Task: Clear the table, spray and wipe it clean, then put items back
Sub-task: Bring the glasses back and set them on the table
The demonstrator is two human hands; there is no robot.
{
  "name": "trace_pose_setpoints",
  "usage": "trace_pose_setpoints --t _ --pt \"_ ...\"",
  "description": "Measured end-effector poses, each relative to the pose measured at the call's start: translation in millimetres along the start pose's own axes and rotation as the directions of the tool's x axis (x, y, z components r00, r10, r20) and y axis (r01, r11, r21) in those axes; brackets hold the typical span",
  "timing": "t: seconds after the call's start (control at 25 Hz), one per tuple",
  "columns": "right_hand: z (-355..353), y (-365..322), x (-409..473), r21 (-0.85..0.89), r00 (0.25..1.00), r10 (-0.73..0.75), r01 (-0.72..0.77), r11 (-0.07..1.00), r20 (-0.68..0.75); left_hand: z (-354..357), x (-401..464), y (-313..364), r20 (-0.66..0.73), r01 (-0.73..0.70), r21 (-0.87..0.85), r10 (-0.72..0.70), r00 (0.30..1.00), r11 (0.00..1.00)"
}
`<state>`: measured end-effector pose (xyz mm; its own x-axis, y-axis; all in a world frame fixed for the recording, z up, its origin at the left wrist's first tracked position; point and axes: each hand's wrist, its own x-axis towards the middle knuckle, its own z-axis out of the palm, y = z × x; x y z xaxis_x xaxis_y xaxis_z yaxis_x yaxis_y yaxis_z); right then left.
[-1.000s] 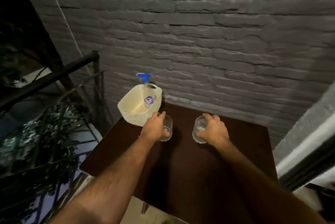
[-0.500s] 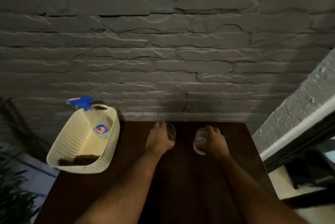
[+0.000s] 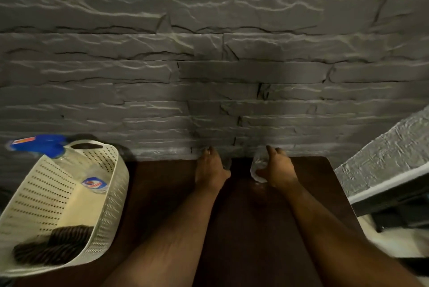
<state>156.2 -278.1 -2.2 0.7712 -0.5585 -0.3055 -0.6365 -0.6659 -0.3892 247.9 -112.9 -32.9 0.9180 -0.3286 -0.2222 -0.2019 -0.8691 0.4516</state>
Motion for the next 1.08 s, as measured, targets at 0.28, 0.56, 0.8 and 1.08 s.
trace_pose_setpoints --t 0.28,0.56,0.8,1.08 --pt "8.6 0.9 10.8 0.016 0.999 -0.027 0.028 0.999 -0.033 10.9 10.6 4.3 -0.035 0.009 -0.019 -0.009 0.999 1.0" --pt "4.4 14.7 -12.9 0.077 0.99 -0.112 0.119 0.99 -0.089 3.6 -20.9 -10.8 -0.001 0.004 -0.062 -0.004 1.0 0.998" --pt "-1.9 5.7 -99.1 -0.06 0.911 -0.328 0.324 0.944 -0.251 -34.7 -115.6 -21.6 -0.123 0.008 -0.027 -0.011 0.992 1.0" --pt "31.3 -57.3 -244.9 -0.063 0.76 -0.646 0.643 0.764 -0.08 -69.2 -301.4 -84.3 -0.267 0.146 -0.08 -0.163 0.95 0.986"
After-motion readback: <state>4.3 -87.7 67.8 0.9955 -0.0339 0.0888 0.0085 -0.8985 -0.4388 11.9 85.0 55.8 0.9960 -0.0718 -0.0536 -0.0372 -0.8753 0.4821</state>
